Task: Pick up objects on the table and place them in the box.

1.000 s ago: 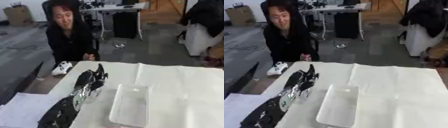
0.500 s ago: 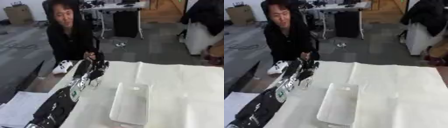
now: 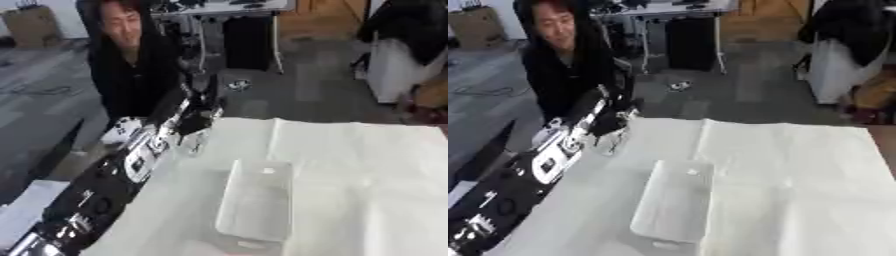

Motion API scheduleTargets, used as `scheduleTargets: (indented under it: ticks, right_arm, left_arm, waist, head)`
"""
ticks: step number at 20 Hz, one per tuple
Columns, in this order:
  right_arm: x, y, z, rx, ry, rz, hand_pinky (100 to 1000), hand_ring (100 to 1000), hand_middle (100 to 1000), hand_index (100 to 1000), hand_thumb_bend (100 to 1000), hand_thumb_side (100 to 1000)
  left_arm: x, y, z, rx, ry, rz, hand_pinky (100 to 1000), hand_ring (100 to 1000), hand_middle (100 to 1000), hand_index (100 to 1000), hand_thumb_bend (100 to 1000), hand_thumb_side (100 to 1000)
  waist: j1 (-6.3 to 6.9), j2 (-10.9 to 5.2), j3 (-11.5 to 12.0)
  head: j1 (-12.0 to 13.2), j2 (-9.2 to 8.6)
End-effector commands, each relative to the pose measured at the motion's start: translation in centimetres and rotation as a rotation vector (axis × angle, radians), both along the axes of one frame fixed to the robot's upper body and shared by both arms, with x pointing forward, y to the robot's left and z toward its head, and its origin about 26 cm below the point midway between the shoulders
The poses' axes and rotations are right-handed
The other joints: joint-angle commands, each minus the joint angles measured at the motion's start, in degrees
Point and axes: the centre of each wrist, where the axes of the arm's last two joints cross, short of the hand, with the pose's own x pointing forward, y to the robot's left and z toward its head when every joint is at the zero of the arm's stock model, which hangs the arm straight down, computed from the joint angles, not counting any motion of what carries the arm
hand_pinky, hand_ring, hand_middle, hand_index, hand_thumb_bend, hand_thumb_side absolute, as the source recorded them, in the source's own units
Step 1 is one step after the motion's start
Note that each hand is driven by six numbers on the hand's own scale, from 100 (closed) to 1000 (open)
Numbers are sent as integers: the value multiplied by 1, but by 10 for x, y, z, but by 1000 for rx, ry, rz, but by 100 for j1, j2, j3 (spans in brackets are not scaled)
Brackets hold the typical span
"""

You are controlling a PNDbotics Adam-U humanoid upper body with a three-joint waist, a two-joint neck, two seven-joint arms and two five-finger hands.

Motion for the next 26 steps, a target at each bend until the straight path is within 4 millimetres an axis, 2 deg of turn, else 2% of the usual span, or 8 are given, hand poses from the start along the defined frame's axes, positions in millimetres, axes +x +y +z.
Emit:
scheduleTargets:
  ticks: [1,17,26]
  right_arm:
    - [-2,-1,5,-12,-20,1,375,386,479,915,427,1000]
    - [-2,-1,5,-10,-23,4,376,387,480,913,423,1000]
    - [-2,1,6,-9,-24,8,377,388,480,913,422,1000]
  left_arm:
    - [-12,-7,31,42,-31,-80,100,100,100,231,209,920]
    - [-69,-69,79,78,-17,-406,100,100,100,232,207,924]
    - [-85,-92,87,59,-13,-542,100,100,100,239,210,932]
  waist:
    - [0,-79,5]
    - [40,-115,-2]
    - [48,-121,-33]
  head:
    - [-44,8]
    - [-15,1]
    - [16,1]
